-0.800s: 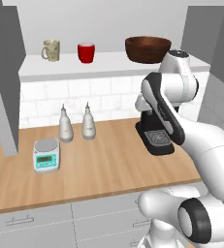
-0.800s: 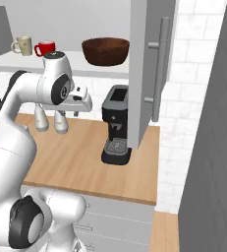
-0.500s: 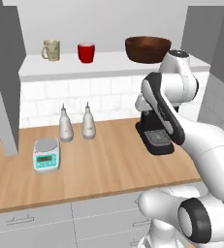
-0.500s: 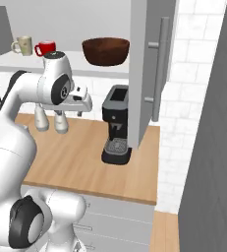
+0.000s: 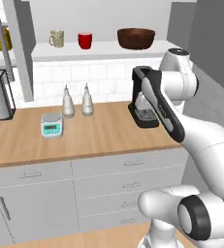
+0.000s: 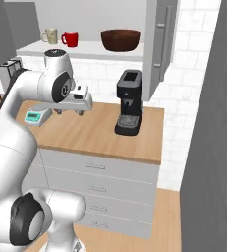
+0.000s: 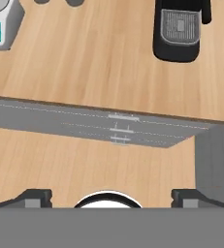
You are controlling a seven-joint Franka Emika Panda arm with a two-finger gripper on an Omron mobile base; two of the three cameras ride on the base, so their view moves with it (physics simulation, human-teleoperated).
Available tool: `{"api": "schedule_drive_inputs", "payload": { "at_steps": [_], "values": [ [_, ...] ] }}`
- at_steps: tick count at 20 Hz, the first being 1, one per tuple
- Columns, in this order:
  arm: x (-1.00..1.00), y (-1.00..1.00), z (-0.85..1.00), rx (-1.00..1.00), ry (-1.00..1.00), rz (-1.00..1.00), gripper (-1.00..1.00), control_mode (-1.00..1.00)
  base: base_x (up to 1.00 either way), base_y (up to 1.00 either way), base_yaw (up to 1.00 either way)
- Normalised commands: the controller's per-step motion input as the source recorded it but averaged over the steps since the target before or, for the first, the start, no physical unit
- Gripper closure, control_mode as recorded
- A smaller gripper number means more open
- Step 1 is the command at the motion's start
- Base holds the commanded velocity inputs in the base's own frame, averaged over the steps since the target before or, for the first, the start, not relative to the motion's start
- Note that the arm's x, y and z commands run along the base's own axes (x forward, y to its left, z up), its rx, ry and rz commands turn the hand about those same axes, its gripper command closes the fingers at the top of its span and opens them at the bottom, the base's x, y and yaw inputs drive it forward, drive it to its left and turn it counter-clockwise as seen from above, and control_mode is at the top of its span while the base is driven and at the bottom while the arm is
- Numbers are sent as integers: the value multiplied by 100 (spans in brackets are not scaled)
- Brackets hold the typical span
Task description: Gather all objects into one cabinet and sort the glasses and bowls to opposite sides.
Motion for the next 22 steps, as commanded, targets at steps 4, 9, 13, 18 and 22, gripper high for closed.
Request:
{"api": "schedule_drive_inputs", "payload": {
  "at_steps": [4,9,13,18,22],
  "values": [
    [0,0,0,0,0,0,-100,100,-61,18,6],
    [0,0,0,0,0,0,-100,100,-12,78,1],
    [0,0,0,0,0,0,-100,100,-14,98,0],
    [0,0,0,0,0,0,-100,100,-15,100,0],
    [0,0,0,0,0,0,-100,100,-3,100,0]
  ]
}}
